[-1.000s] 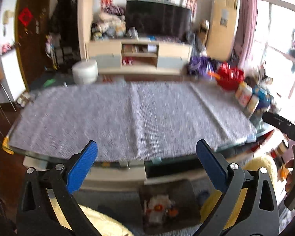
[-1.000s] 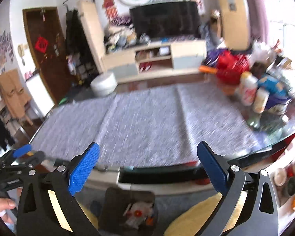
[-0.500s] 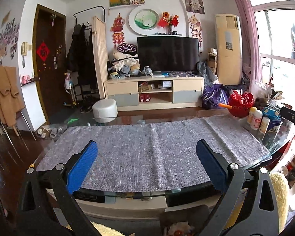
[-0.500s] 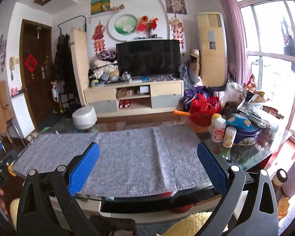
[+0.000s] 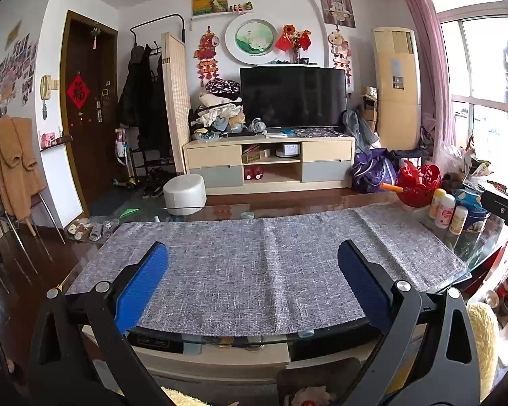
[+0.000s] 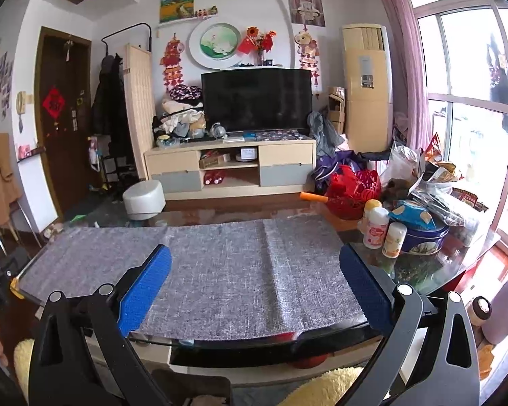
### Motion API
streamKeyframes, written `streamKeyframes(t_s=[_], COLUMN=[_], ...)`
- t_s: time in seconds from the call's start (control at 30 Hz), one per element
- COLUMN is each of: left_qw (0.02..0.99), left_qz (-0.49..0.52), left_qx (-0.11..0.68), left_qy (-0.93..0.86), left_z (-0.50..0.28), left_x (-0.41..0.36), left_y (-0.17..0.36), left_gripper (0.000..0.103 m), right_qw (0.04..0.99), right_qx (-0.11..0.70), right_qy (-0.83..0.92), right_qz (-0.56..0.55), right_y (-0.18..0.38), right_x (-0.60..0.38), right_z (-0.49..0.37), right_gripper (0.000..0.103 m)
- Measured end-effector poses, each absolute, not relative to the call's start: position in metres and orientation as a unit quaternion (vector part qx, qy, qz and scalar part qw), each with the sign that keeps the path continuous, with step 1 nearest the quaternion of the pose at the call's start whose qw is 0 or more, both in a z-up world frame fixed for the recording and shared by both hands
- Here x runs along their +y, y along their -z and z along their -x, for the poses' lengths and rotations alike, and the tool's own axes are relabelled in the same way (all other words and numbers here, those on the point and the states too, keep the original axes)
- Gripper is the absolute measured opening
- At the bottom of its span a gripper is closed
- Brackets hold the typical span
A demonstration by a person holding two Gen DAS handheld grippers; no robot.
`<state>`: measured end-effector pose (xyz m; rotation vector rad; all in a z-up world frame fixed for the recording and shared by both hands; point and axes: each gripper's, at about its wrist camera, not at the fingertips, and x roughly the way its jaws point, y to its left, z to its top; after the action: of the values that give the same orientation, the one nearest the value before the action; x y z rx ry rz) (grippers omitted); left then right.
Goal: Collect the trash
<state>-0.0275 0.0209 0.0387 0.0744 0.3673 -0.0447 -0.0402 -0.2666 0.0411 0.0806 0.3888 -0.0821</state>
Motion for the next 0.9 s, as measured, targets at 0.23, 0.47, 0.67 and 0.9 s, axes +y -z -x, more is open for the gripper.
streamKeyframes(t_s=[0.23,0.47,0.67,0.9], left_qw=[0.982,0.981,0.980,0.979], left_qz=[-0.036,-0.033,-0.029,-0.028], left_qx=[0.186,0.191,0.199,0.201], left_qy=[0.018,0.016,0.013,0.011], left_z=[0.022,0.017,0.010,0.006], left_x=[0.024,0.027,0.031,0.033], left_y=[-0.037,-0.034,-0.031,-0.031], left_gripper=[0.095,0.095,0.095,0.095], right_qw=[0.979,0.979,0.978,0.977], right_qx=[0.196,0.198,0.203,0.208], right_qy=[0.039,0.039,0.040,0.037], right_qz=[-0.030,-0.028,-0.027,-0.028], right_y=[-0.043,-0.044,-0.044,-0.044], right_x=[-0.261,-0.259,-0.257,-0.257], right_z=[0.038,0.036,0.029,0.024], right_gripper=[0.100,0.100,0.100,0.100])
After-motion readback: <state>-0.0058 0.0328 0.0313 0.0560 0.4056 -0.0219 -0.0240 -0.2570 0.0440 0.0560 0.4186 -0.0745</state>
